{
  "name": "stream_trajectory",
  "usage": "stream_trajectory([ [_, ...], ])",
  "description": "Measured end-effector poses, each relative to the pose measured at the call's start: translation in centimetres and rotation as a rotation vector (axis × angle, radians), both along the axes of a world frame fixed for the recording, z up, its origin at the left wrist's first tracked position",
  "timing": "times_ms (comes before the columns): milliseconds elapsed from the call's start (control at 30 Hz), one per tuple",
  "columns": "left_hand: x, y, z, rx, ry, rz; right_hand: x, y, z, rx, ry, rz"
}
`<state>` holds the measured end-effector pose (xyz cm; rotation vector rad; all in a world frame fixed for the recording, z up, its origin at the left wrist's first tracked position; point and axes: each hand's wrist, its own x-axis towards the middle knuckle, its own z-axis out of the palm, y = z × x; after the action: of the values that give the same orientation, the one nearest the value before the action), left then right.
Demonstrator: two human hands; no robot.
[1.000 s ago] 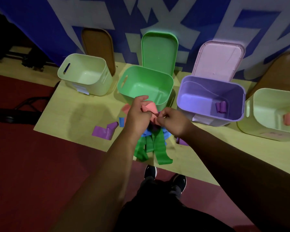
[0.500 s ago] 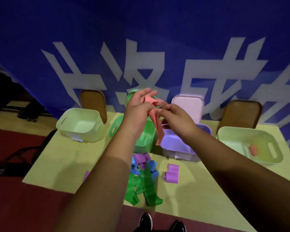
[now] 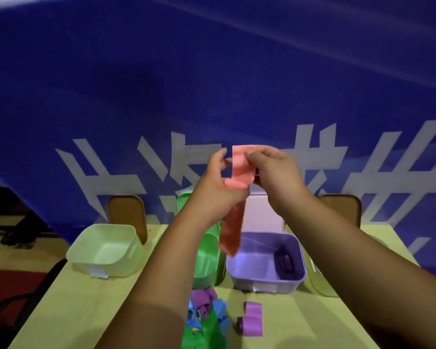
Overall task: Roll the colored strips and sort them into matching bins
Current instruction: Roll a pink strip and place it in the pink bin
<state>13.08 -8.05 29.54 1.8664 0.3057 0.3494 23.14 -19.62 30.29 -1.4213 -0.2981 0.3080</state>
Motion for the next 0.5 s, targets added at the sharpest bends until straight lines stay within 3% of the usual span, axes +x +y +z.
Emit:
stream_trajectory([
  [133,1.0,-0.2,2.4,-0.119,-0.114,0.004,-0.4,-1.1,2.3,-0.032,-0.104,-0.003],
  [367,3.7,0.1,5.0,0.050,-0.225,0.160,0.4,-2.6,4.1,-0.113,-0.237,-0.034],
  [500,5.1,-0.3,6.1,-0.044,-0.240,0.158,1.1,-2.9,4.7,-0.108,-0.274,-0.102],
])
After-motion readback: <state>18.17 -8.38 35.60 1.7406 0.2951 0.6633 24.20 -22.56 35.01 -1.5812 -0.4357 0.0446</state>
